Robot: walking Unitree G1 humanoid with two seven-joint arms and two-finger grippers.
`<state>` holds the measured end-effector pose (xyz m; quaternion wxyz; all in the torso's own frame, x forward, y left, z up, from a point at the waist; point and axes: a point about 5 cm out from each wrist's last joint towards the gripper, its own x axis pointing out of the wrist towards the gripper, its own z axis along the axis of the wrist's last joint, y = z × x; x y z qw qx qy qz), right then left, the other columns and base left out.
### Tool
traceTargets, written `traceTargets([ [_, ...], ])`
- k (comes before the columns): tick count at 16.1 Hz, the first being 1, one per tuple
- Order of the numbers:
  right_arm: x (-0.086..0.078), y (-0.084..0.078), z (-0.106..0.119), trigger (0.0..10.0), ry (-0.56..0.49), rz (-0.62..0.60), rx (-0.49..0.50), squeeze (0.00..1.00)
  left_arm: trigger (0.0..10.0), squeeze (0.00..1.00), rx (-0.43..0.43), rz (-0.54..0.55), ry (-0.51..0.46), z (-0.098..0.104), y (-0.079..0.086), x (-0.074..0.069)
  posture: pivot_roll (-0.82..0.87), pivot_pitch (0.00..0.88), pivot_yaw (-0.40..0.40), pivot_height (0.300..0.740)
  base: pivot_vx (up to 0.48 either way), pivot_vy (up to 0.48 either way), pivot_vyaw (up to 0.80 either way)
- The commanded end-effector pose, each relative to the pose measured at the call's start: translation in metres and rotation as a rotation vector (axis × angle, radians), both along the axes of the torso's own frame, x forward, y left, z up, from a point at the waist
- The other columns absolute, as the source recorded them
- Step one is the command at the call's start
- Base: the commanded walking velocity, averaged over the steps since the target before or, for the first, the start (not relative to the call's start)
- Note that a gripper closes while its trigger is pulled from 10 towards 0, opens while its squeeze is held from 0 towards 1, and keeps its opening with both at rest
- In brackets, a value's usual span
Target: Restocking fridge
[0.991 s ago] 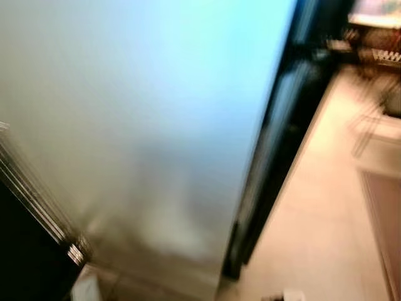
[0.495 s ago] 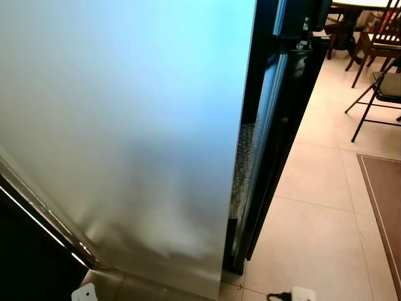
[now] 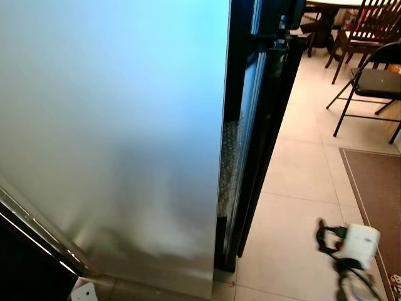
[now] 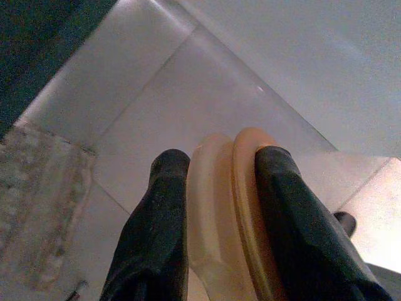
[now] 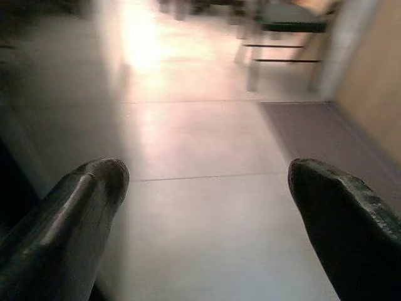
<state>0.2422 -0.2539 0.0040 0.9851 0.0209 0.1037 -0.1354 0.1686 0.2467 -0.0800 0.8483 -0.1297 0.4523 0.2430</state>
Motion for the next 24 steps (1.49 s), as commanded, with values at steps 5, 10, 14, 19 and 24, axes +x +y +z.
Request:
traceTargets([
  [5, 0.009, 0.066, 0.031, 10.0, -0.122, 0.325, 0.03, 0.0, 10.0, 0.0, 0.039, 0.002, 0.021, -0.002, 0.008, -0.01, -0.06, 0.0, 0.036, 0.74, 0.0, 0.0, 0.0],
  [10, 0.042, 0.099, 0.057, 10.0, -0.181, 0.368, 0.065, 0.0, 10.0, 0.0, 0.041, -0.005, 0.02, -0.003, 0.005, -0.011, -0.05, 0.0, 0.029, 0.74, 0.0, 0.0, 0.0],
  [14, 0.066, 0.103, 0.074, 10.0, -0.171, 0.332, 0.019, 1.0, 10.0, 0.0, 0.034, -0.008, 0.019, -0.004, 0.0, -0.011, -0.04, 0.0, 0.021, 0.74, 0.0, 0.0, 0.0],
  [19, 0.077, 0.103, 0.083, 10.0, -0.17, 0.366, 0.015, 0.0, 10.0, 0.0, 0.033, 0.015, 0.027, -0.006, 0.0, -0.017, -0.03, 0.0, 0.019, 0.74, 0.0, 0.0, 0.0],
  [24, 0.08, 0.116, 0.083, 10.0, -0.145, 0.487, 0.003, 0.0, 10.0, 0.0, 0.035, 0.026, 0.032, -0.007, 0.007, -0.025, -0.02, 0.0, 0.014, 0.74, 0.0, 0.0, 0.0],
])
